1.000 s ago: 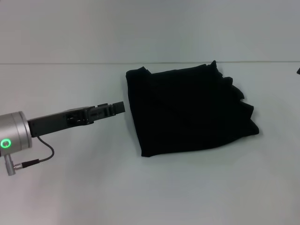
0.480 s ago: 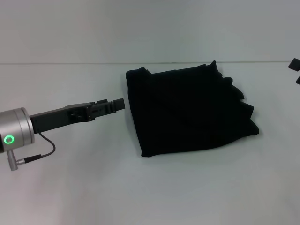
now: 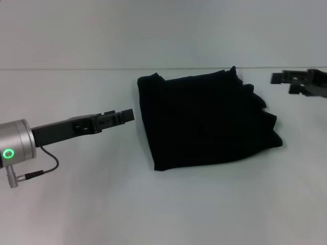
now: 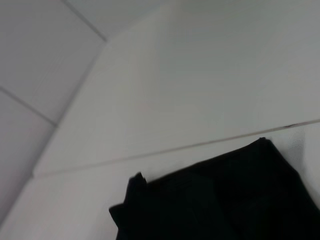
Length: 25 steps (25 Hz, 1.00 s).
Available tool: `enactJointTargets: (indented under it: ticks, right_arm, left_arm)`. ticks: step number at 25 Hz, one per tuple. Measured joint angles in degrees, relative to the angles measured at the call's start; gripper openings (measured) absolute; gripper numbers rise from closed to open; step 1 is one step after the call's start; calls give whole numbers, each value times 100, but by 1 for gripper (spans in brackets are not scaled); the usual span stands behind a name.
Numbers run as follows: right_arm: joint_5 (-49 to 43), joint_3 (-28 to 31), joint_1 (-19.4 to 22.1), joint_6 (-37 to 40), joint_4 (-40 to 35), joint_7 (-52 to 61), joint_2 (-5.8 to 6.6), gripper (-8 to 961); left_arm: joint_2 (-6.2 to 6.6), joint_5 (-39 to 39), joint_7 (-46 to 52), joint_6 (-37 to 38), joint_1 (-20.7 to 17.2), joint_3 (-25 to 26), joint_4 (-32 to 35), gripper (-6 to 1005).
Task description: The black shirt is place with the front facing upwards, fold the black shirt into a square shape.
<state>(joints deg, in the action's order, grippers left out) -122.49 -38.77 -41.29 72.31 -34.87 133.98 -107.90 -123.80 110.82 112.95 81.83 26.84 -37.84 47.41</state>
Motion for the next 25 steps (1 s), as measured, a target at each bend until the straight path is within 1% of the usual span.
enactJointTargets:
  ticks: [3, 7, 11, 16, 19, 21, 25]
  right_arm:
    - [-607, -104, -465, 32, -215, 261, -17, 914]
    - [-1029, -422, -873, 39, -551, 336, -149, 914]
    - [-1488, -802, -1186, -313, -585, 287, -286, 914]
    - [-2001, -1326, -1442, -1295, -368, 339, -472, 914]
    - [-2098, -1513, -1545, -1887, -93, 312, -553, 913]
    - [-2107, -1689, -1599, -2156, 121, 297, -593, 913]
    - [-2259, -1999, -1659, -2519, 407, 348, -714, 913]
  left_arm:
    - [-13, 23, 1, 54, -40, 1, 10, 790]
    - [-14, 25, 3, 154, -64, 15, 15, 788]
    - [-13, -37, 35, 301, -61, 124, 43, 787]
    - [-13, -278, 96, 339, -45, 164, 13, 786]
    - [-17, -391, 181, 339, -32, 164, -8, 785]
    - [-20, -449, 244, 350, -31, 162, -15, 785]
    - [-21, -552, 325, 366, -49, 163, -17, 784]
